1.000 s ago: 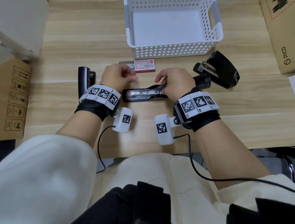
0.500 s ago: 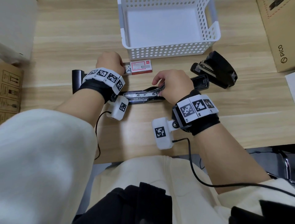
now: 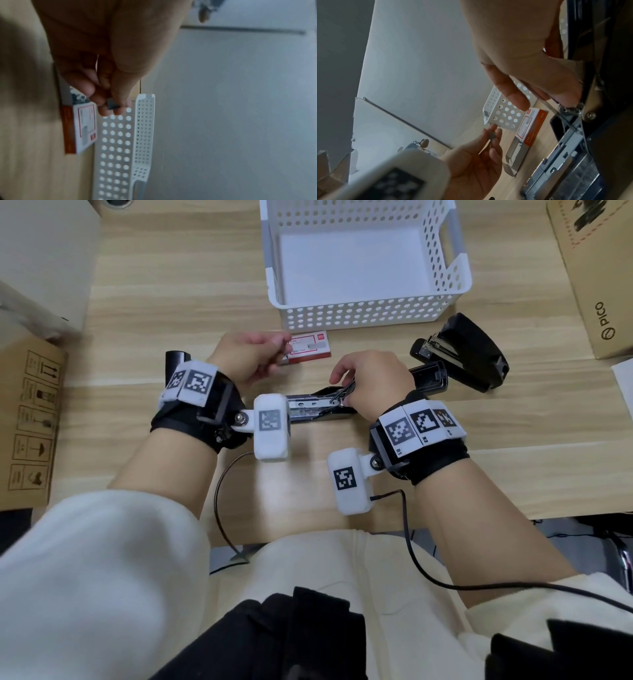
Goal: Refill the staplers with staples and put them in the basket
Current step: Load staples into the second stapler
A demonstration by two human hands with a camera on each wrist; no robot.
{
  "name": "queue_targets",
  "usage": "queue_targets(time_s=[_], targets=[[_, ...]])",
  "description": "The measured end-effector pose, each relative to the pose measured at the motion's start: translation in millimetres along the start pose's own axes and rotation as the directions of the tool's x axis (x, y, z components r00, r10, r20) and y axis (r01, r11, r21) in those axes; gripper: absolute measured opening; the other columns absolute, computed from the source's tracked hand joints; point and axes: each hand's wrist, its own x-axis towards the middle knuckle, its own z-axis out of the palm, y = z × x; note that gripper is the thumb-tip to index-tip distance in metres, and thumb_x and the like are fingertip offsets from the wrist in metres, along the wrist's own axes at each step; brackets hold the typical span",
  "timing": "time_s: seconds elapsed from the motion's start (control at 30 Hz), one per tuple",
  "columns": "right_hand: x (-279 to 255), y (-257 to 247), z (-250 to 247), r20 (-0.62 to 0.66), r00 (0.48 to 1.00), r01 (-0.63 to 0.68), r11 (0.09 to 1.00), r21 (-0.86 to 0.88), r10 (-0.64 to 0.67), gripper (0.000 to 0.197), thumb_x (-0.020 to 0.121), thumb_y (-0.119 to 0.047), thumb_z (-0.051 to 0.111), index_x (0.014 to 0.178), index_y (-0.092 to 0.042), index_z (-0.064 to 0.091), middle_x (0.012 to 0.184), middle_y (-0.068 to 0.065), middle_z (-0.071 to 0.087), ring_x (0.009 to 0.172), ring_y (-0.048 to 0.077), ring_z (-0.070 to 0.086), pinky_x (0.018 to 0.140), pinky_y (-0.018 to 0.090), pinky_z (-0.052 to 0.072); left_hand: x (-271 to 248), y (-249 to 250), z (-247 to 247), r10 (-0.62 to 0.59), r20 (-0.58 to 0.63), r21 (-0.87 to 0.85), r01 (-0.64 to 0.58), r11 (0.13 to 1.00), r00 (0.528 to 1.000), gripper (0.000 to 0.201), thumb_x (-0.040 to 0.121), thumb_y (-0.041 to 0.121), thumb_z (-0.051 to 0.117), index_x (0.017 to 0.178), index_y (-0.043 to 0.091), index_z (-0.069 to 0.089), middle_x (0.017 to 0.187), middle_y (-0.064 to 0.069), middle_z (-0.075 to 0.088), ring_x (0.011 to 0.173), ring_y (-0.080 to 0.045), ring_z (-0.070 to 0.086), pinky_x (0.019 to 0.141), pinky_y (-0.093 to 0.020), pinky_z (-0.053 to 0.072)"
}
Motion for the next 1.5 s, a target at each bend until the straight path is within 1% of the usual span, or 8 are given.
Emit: queue_targets(time_s=[0.1, 0.2, 0.4, 0.57, 0.8, 1.27, 1.4, 1.5], targets=[[0, 1, 0, -0.008, 1.0, 0.001, 1.0, 0.002, -0.001, 0.035, 0.078, 0.0, 0.063, 0.093, -0.031, 0.065, 0.096, -0.004, 0.068, 0.096, 0.019, 0.061, 0.078, 0.027, 0.048, -14, -3, 3, -0.109, 0.139, -0.259, 0.142, 0.955, 0.984, 0.019, 0.094, 0.011, 0.046, 0.095, 0.016, 0.063, 0.067, 0.01, 0.069, 0.055, 0.001, 0.057, 0.053, -0.008, 0.047], [0, 1, 0, -0.009, 1.0, 0.001, 1.0, 0.0, -0.001, 0.035, 0.078, 0.0, 0.063, 0.094, -0.031, 0.065, 0.096, -0.005, 0.068, 0.096, 0.018, 0.061, 0.076, 0.026, 0.047, -23, -6, 3, -0.148, 0.21, -0.394, 0.222, 0.892, 0.966, 0.019, 0.094, 0.013, 0.045, 0.096, 0.016, 0.064, 0.074, 0.006, 0.07, 0.058, -0.001, 0.058, 0.055, -0.009, 0.048], [0, 0, 0, -0.008, 1.0, -0.002, 1.0, -0.005, 0.002, 0.035, 0.077, 0.0, 0.065, 0.093, -0.031, 0.065, 0.095, -0.004, 0.068, 0.096, 0.018, 0.061, 0.075, 0.027, 0.047, -29, -18, 11, -0.196, 0.226, -0.341, 0.266, 0.902, 0.954, 0.014, 0.093, 0.016, 0.049, 0.086, 0.017, 0.061, 0.073, 0.006, 0.069, 0.055, 0.0, 0.057, 0.049, -0.008, 0.048], [0, 0, 0, -0.015, 1.0, -0.01, 1.0, -0.006, 0.009, 0.035, 0.078, -0.002, 0.065, 0.093, -0.032, 0.065, 0.096, -0.005, 0.068, 0.097, 0.019, 0.061, 0.078, 0.028, 0.048, -34, -20, 18, -0.176, 0.188, -0.455, 0.244, 0.856, 0.966, 0.014, 0.092, 0.011, 0.049, 0.086, 0.009, 0.061, 0.068, -0.002, 0.071, 0.054, -0.003, 0.062, 0.055, -0.013, 0.054], [-2, -1, 1, -0.027, 1.0, -0.014, 1.0, -0.002, 0.014, 0.032, 0.078, -0.003, 0.065, 0.092, -0.032, 0.065, 0.096, -0.005, 0.069, 0.097, 0.018, 0.061, 0.08, 0.028, 0.049, -39, -21, 23, -0.137, 0.147, -0.483, 0.192, 0.854, 0.98, 0.013, 0.091, 0.004, 0.049, 0.088, 0.006, 0.062, 0.071, -0.003, 0.072, 0.057, -0.003, 0.065, 0.061, -0.013, 0.056], [-2, -1, 0, -0.033, 0.999, -0.005, 1.0, 0.005, 0.005, 0.032, 0.076, -0.002, 0.067, 0.091, -0.031, 0.067, 0.095, -0.004, 0.069, 0.097, 0.018, 0.061, 0.08, 0.028, 0.048, -45, -15, 30, -0.121, 0.108, -0.417, 0.155, 0.896, 0.987, 0.015, 0.089, 0.003, 0.054, 0.096, 0.011, 0.064, 0.057, 0.006, 0.064, 0.058, -0.001, 0.062, 0.062, -0.014, 0.056], [-2, -1, 0, -0.036, 0.999, 0.006, 1.0, -0.014, -0.006, 0.031, 0.075, -0.002, 0.067, 0.084, -0.032, 0.066, 0.094, -0.005, 0.069, 0.093, 0.019, 0.062, 0.078, 0.028, 0.049, -42, -12, 47, -0.062, 0.036, -0.26, 0.069, 0.963, 0.997, 0.022, 0.088, 0.0, 0.054, 0.11, 0.0, 0.061, 0.072, -0.001, 0.061, 0.065, -0.003, 0.06, 0.066, -0.012, 0.055], [-3, 0, 1, -0.049, 0.999, 0.014, 1.0, -0.024, -0.016, 0.032, 0.075, -0.003, 0.066, 0.075, -0.035, 0.06, 0.094, -0.005, 0.068, 0.093, 0.02, 0.062, 0.078, 0.029, 0.049, -42, -7, 56, -0.003, 0.028, -0.168, 0.008, 0.986, 1.0, 0.026, 0.088, 0.0, 0.054, 0.114, -0.001, 0.059, 0.075, -0.002, 0.061, 0.06, -0.001, 0.061, 0.065, -0.011, 0.054]])
